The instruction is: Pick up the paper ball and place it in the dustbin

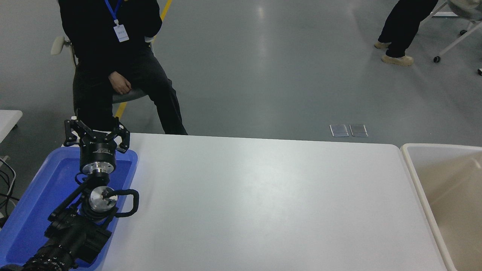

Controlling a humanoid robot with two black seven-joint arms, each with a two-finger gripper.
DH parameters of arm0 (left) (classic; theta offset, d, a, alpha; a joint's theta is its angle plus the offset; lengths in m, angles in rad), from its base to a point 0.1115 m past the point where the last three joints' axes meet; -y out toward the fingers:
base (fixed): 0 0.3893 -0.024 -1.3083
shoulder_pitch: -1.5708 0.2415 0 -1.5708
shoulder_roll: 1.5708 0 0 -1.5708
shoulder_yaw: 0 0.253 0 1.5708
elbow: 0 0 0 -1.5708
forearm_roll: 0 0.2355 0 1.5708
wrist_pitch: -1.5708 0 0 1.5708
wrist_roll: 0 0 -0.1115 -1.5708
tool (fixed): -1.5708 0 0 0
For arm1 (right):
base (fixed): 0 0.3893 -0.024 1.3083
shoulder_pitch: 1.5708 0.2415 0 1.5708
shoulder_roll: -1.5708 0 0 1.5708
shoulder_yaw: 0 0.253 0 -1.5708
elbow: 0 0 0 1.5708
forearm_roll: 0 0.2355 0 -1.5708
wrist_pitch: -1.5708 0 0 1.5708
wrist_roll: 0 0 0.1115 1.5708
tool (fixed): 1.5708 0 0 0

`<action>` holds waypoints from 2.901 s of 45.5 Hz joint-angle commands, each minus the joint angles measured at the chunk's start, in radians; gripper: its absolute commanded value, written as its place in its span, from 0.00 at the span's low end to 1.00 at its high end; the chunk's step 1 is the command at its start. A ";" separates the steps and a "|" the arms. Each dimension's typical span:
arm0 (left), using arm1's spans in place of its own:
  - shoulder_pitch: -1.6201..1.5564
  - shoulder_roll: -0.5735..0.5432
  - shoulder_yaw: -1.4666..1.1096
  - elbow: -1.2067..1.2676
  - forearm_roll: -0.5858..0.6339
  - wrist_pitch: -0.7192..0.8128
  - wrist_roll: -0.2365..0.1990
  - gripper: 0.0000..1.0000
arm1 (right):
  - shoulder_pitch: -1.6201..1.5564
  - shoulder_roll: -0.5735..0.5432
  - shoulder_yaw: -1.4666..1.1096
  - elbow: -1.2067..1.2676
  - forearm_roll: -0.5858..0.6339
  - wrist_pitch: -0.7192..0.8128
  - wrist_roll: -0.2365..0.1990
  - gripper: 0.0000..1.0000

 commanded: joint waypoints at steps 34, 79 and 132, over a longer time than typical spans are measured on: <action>0.000 0.000 0.000 0.000 0.000 0.000 0.000 0.99 | -0.982 0.621 0.950 -0.735 0.283 -0.214 -0.100 0.00; 0.000 0.000 0.000 0.000 0.000 0.000 0.000 0.99 | -0.939 0.695 0.933 -0.726 0.280 -0.211 -0.096 1.00; 0.000 0.000 0.000 0.000 0.000 0.000 0.000 0.99 | -0.732 0.543 1.367 -0.270 0.286 -0.076 -0.033 1.00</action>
